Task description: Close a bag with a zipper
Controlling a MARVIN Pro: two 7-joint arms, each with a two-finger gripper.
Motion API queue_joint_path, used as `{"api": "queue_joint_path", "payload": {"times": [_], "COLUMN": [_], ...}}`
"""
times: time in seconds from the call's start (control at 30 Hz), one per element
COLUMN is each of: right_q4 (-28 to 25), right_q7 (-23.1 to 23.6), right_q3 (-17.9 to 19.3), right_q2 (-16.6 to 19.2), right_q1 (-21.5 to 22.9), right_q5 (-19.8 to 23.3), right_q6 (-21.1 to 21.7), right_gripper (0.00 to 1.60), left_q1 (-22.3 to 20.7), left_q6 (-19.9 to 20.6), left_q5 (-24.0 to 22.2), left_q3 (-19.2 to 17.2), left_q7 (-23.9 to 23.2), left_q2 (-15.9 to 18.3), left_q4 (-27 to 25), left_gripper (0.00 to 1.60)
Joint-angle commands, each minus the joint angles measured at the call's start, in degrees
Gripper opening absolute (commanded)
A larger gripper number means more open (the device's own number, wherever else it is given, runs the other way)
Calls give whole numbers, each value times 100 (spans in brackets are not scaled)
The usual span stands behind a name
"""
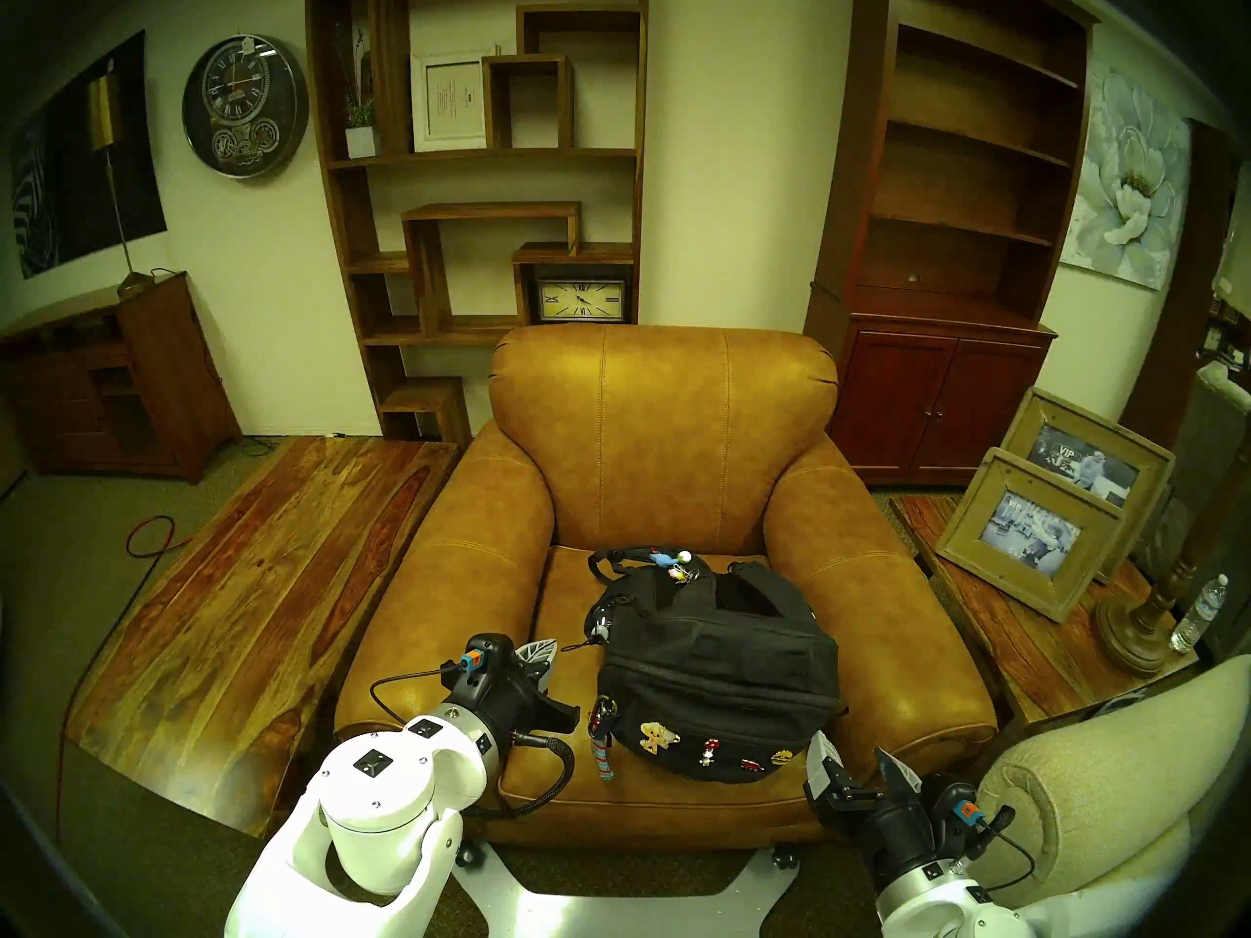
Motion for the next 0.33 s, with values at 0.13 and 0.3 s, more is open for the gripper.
{"api": "queue_joint_path", "payload": {"times": [0.13,0.3], "right_q4": [-40,-40], "right_q7": [-22,-32], "right_q3": [13,10], "right_q2": [-46,-50], "right_q1": [32,34], "right_q5": [-118,-129], "right_q6": [18,22], "right_gripper": [160,160], "left_q1": [-12,-11], "left_q6": [-84,-86], "left_q5": [-18,-19], "left_q3": [-9,-11], "left_q7": [-28,-31], "left_q2": [-6,-6], "left_q4": [-157,-157], "left_gripper": [0,0]}}
